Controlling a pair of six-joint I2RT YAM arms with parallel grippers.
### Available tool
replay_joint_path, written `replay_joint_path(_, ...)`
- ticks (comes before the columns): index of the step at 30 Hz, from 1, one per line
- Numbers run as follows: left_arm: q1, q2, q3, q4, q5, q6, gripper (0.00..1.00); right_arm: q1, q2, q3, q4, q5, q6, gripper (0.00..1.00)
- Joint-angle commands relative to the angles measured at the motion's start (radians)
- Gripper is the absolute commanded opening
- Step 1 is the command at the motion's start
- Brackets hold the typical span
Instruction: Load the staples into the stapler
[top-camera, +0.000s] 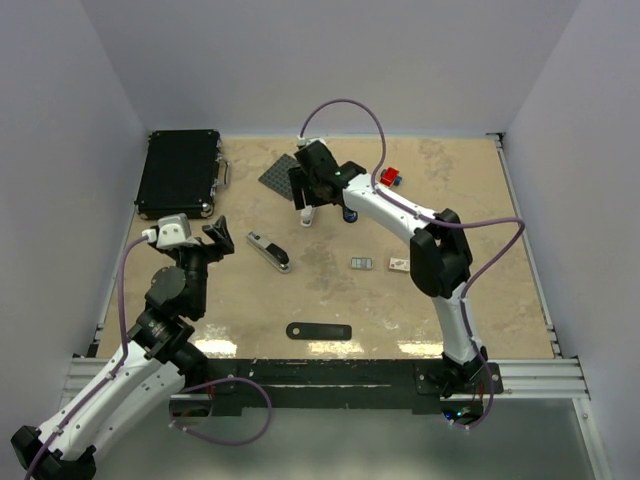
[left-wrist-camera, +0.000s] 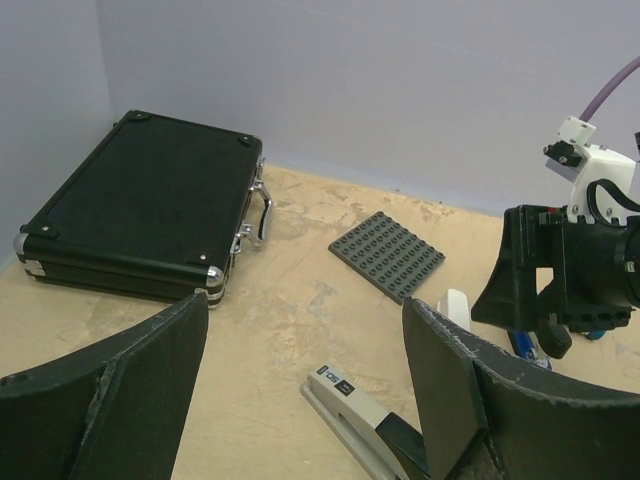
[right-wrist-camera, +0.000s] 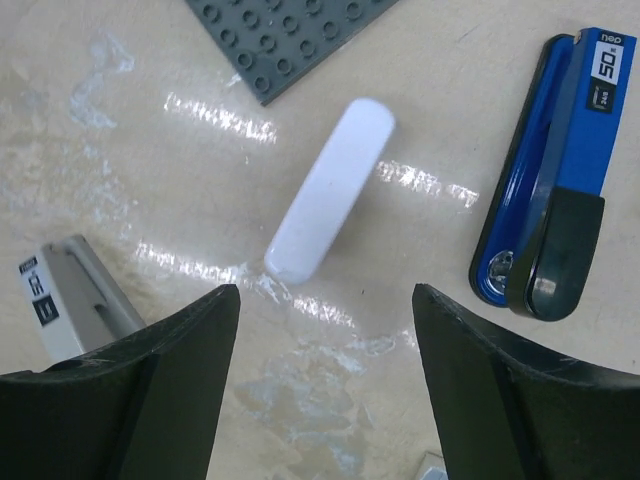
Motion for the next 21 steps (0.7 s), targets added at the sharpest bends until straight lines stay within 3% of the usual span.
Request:
replay_joint_path(1,0.006,-0.002,0.023,0.016,0.021,-0.02,0.83,0.0,0.044,0.029,0.094,0.062,0.11,0.75)
replay_joint_path(9,0.006,0.003,0.023,0.016,0.053,-0.031,0.83,-0.003,0.196,0.15,0.114,0.061,0.185,0.74)
replay_joint_path(13,0.007,0.006,0.023,0.019,0.07,-0.031,0.83,-0.004,0.216,0.145,0.096,0.111,0.198,0.68)
replay_joint_path(16,0.007,0.009,0.025,0.025,0.093,-0.029,0.83,-0.004,0.178,0.098,0.09,0.13,0.175,0.48)
replay_joint_path(17,0.007,0.011,0.025,0.03,0.099,-0.026,0.83,-0.004,0.132,0.046,0.097,0.138,0.162,0.37)
replay_joint_path(21,0.012,0.023,0.017,0.048,0.16,0.003,0.84,-0.003,-0.027,-0.126,0.163,0.116,0.068,0.15)
